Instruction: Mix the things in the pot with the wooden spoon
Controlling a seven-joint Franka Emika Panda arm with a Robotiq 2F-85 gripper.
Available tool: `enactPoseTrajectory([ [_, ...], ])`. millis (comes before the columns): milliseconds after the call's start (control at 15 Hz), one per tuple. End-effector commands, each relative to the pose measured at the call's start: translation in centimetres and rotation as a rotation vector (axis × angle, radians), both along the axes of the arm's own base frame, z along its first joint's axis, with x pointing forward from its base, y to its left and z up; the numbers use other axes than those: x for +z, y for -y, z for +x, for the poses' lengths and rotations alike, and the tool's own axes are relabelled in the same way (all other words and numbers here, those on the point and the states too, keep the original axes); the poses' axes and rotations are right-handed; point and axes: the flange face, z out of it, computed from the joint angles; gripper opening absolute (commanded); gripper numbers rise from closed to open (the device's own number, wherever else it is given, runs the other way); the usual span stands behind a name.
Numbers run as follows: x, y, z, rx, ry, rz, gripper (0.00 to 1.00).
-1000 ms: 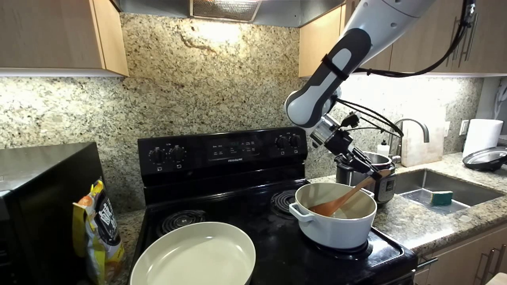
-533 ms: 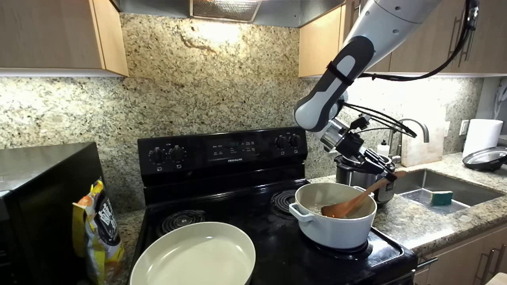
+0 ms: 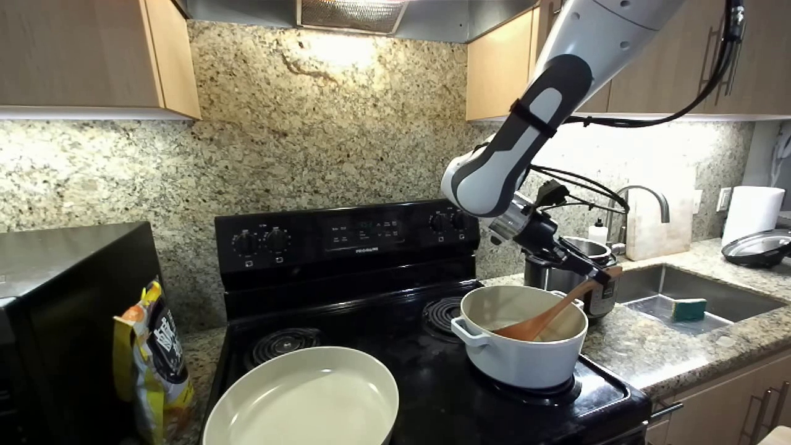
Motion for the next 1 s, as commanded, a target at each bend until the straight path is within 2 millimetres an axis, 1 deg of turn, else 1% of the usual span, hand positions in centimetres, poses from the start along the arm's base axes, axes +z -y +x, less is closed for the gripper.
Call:
enactPoseTrajectory([
  [0, 0.9, -1.9, -0.4, 0.125, 0.037, 0.051, 0.07],
  [133, 0.8, -2.5, 0.4, 0.123, 0.06, 0.075, 0.07],
  [267, 0.5, -2.4, 1.1, 0.1, 0.072, 0.07, 0.07],
  [467, 0.0, -1.0, 1.2, 0.048, 0.055, 0.034, 0.07],
  [667, -0.3, 1.2, 1.0, -0.011, 0.048, 0.017, 0.07],
  [933, 0.0, 4.1, -0.1, -0.089, 0.051, -0.003, 0.07],
])
